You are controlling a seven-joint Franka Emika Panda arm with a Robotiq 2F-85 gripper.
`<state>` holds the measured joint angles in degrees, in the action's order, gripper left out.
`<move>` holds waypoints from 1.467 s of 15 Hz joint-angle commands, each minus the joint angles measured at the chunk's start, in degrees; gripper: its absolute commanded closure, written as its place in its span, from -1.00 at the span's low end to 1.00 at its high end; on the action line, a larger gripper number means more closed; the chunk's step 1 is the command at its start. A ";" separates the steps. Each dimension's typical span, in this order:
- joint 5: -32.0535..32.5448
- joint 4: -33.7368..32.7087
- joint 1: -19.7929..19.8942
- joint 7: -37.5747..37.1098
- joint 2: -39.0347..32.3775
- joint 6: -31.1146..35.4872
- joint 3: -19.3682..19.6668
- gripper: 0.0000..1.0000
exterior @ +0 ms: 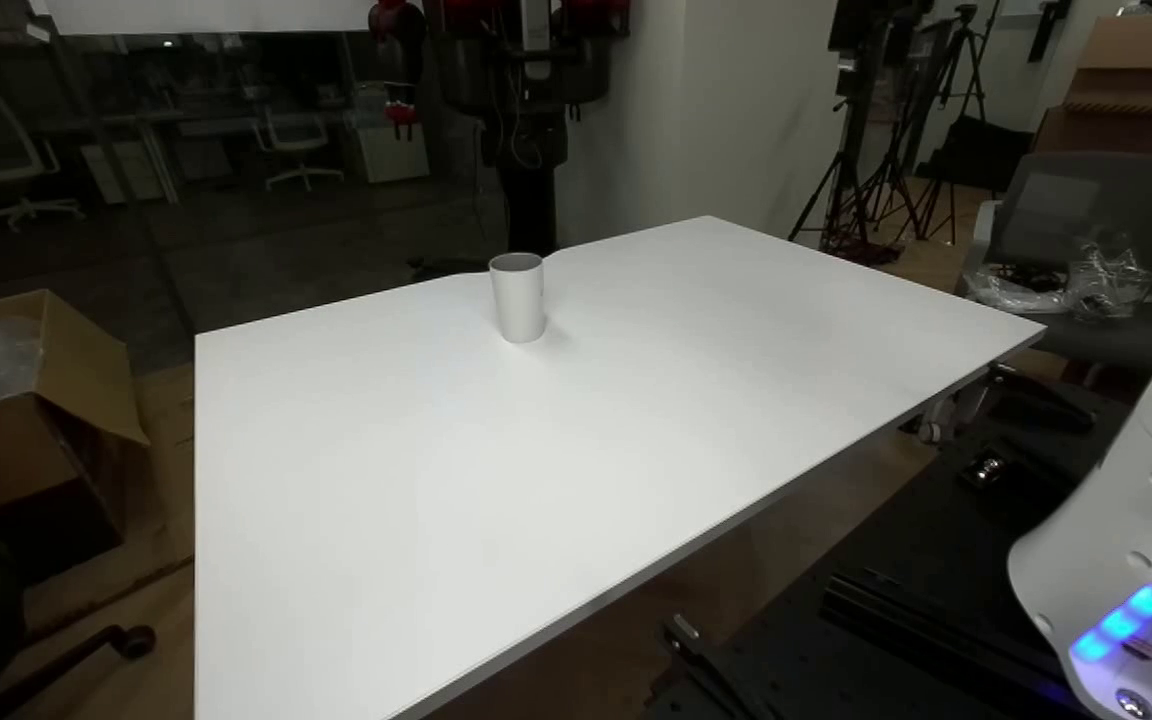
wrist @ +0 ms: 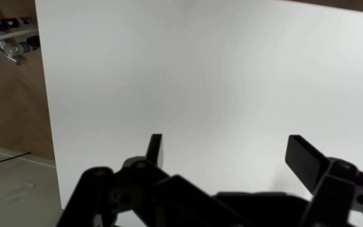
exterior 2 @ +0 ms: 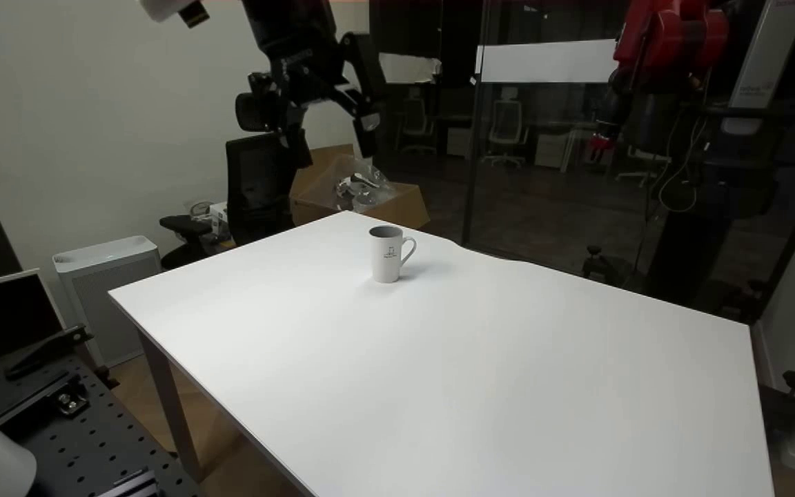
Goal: Move the cup towards you
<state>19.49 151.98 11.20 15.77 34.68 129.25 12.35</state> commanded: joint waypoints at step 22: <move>-28.11 -17.41 -8.84 1.41 -30.09 11.91 -1.74 -1.00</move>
<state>-8.14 135.21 1.14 17.24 5.51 140.67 12.64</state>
